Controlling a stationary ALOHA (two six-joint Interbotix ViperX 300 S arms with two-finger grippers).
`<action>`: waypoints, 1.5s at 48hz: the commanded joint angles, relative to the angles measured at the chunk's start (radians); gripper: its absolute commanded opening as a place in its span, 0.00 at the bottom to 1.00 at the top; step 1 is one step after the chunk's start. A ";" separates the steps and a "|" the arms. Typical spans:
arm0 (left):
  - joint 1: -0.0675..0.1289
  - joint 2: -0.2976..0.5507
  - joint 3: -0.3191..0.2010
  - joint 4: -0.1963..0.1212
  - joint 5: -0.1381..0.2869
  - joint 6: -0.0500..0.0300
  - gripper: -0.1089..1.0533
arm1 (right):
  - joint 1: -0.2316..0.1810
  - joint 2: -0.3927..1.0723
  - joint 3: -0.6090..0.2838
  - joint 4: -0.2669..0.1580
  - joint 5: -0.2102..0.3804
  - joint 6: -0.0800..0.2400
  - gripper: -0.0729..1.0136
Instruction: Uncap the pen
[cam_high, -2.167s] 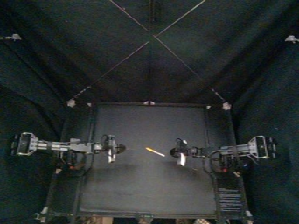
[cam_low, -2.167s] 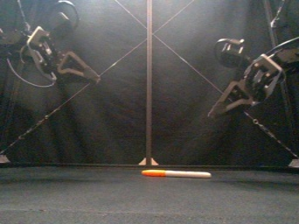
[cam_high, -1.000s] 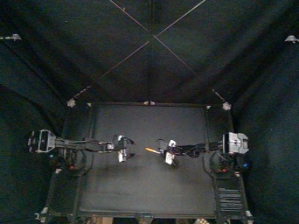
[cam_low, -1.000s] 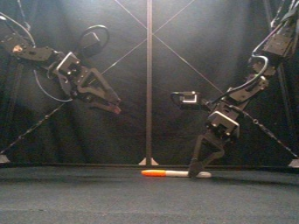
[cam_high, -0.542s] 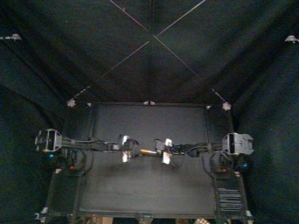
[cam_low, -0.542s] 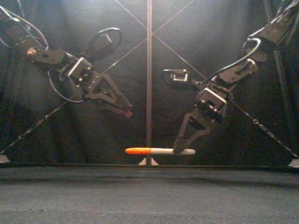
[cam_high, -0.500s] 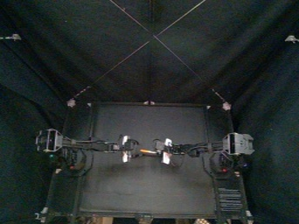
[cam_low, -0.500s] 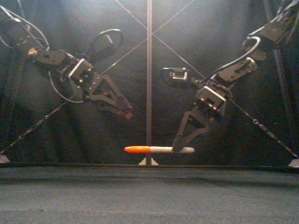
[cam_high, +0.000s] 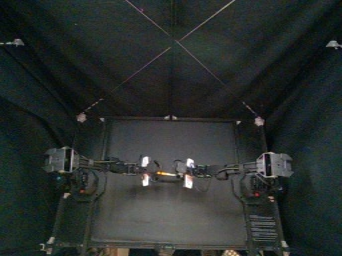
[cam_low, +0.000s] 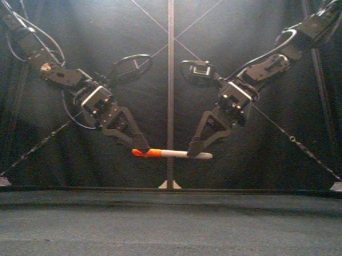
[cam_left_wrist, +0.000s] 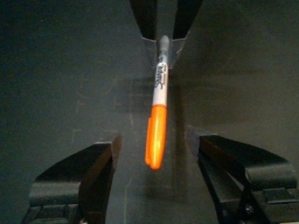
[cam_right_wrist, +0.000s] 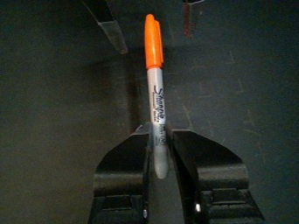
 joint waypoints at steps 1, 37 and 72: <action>0.005 0.011 -0.035 0.000 -0.005 0.0031 0.89 | 0.002 -0.035 -0.021 0.000 -0.006 0.000 0.56; 0.008 -0.017 -0.005 0.026 -0.005 0.0031 0.49 | 0.005 -0.094 0.035 0.008 -0.008 0.003 0.56; 0.009 -0.138 0.107 0.026 -0.028 0.0031 0.49 | -0.031 -0.278 0.235 0.040 -0.067 0.003 0.56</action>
